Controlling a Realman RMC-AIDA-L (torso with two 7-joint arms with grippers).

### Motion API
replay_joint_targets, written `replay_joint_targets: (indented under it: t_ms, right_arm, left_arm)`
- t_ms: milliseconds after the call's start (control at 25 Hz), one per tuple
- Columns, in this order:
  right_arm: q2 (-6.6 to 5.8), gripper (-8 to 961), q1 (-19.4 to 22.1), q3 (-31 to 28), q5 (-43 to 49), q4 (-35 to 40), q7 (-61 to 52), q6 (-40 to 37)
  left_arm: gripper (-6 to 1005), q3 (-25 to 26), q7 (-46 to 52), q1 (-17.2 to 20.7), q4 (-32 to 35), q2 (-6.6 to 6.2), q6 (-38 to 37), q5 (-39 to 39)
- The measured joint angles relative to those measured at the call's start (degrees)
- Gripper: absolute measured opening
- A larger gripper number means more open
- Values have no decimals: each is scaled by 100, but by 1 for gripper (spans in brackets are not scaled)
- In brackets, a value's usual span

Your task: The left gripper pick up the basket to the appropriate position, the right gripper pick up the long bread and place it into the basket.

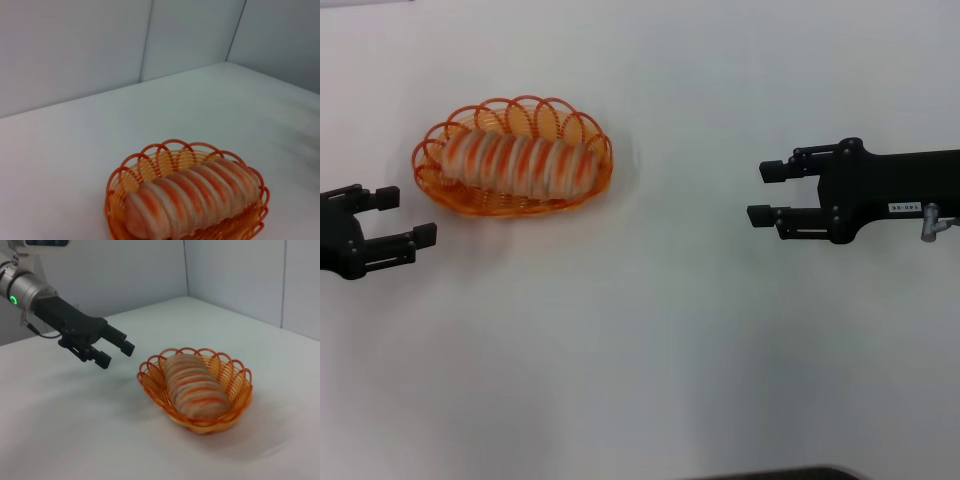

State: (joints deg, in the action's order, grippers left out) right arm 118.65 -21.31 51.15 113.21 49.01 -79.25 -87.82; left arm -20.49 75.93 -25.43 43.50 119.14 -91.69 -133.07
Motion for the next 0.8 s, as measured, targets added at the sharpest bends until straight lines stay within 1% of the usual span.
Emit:
replay_joint_targets:
  t_ms: [280,800]
  right_arm:
    - [8,614,-98,0,129,-78,-5,47]
    - [40,614,-117,38,132,-140,38,262]
  left_arm:
    - [763,2,15,-17,0,-5,72,0]
    - [763,-1,19,-12,-45,12,128,16]
